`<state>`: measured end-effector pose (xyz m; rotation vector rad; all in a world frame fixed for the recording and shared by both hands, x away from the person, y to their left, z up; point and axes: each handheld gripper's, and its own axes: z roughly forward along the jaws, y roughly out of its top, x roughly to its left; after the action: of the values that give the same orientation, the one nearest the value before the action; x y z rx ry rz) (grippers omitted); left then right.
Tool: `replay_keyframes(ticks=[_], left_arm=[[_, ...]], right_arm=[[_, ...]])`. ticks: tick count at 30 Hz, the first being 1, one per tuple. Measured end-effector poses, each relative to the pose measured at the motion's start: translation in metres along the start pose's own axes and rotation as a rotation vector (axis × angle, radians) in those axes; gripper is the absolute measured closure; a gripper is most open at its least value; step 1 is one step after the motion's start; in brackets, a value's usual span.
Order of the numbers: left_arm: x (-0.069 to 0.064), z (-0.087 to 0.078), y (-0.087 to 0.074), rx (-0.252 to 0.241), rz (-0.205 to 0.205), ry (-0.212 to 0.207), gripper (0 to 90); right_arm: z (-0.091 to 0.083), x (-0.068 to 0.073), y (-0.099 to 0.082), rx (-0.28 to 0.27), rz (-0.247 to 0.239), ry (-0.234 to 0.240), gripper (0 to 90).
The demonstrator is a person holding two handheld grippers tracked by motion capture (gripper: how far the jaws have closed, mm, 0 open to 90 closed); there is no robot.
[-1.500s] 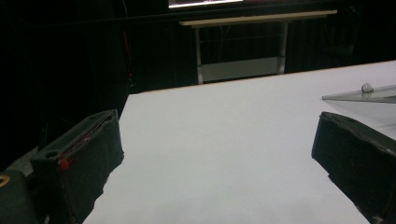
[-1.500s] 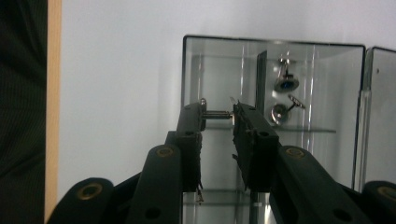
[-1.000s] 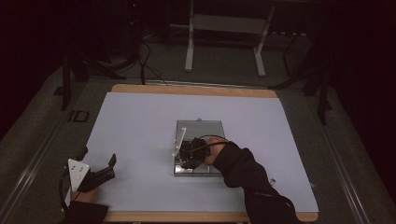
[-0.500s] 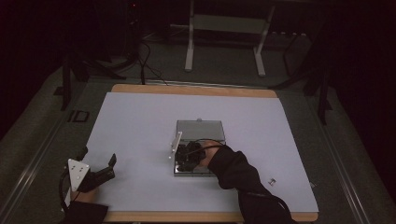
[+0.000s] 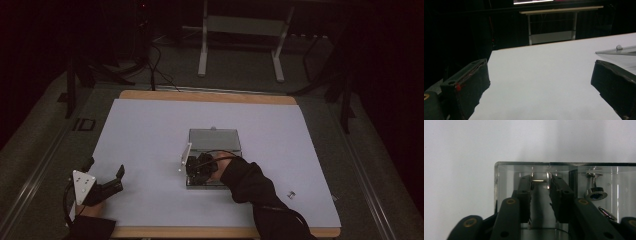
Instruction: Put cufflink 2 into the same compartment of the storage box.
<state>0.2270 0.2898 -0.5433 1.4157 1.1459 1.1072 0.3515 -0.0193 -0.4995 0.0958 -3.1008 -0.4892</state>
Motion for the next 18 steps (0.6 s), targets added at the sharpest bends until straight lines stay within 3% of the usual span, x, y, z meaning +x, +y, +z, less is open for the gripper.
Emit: replay_keyframes(ticks=[9, 18], left_arm=[[0.000, 0.000, 0.000, -0.001, 0.002, 0.000, 2.8], [0.000, 0.000, 0.000, 0.000, 0.000, -0.001, 2.9]], right_arm=[[-0.024, 0.004, 0.003, -0.016, -0.009, -0.014, 69.4], [-0.049, 0.008, -0.007, 0.013, -0.005, -0.034, 69.1]])
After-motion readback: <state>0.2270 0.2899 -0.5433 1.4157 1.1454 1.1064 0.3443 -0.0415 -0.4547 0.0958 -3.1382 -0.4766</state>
